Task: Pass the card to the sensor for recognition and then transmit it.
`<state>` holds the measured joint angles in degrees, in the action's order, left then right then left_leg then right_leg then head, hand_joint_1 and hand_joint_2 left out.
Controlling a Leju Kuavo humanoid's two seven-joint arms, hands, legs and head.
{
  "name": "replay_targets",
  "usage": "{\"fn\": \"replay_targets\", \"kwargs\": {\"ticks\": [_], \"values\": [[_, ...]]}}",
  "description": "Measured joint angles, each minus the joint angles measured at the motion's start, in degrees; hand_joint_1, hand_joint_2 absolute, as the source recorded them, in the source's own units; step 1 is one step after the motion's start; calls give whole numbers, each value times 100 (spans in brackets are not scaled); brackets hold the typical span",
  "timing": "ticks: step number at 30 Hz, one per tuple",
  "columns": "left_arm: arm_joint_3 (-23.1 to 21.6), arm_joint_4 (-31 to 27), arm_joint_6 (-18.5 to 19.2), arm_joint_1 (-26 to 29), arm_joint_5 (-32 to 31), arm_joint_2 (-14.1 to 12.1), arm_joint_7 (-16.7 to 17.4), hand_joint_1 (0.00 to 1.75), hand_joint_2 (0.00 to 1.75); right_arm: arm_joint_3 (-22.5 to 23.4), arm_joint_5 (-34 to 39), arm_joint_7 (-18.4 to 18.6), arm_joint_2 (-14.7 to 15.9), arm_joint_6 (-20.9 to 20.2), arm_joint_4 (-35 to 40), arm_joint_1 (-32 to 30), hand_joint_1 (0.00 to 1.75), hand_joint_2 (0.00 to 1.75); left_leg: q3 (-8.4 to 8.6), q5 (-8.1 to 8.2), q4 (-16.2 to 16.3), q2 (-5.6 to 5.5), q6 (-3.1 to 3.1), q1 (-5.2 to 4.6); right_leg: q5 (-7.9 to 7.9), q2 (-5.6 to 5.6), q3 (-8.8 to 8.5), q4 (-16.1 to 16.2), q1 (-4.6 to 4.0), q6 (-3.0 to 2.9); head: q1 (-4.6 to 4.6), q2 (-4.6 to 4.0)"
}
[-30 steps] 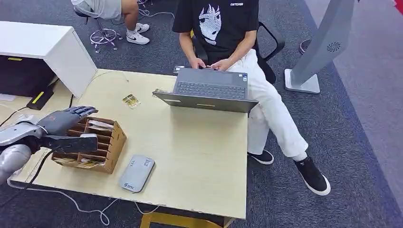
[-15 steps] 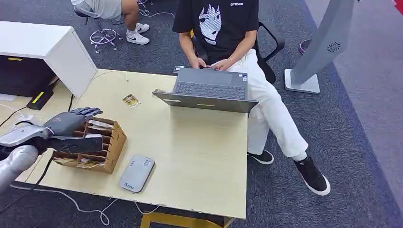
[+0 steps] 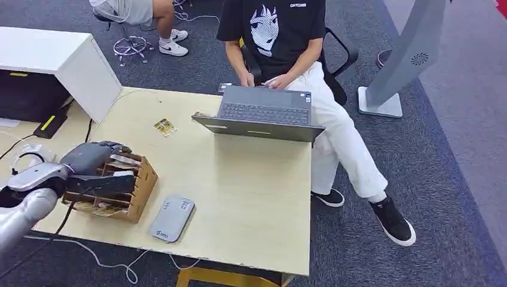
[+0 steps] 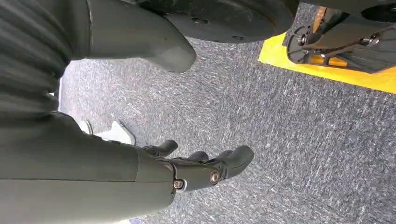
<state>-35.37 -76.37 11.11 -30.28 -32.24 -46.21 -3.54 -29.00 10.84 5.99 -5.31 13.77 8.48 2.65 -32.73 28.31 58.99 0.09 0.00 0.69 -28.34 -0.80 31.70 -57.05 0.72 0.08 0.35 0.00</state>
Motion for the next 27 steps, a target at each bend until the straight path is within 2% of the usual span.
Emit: {"fn": "replay_targets", "kwargs": {"ticks": [6,27], "values": [[94,0,-18,26,-61,85,11,175,175,0,-2,-22,0,-2,0,-1,0,175,0,0,0,0,0,0,0,0,0,0,0,0,2,0],[365,0,-112,227,-116,133,46,175,175,0,2,-46,0,-13,0,0,0,175,7,0,0,1,0,1,0,-1,-5,-2,0,0,2,0]]}}
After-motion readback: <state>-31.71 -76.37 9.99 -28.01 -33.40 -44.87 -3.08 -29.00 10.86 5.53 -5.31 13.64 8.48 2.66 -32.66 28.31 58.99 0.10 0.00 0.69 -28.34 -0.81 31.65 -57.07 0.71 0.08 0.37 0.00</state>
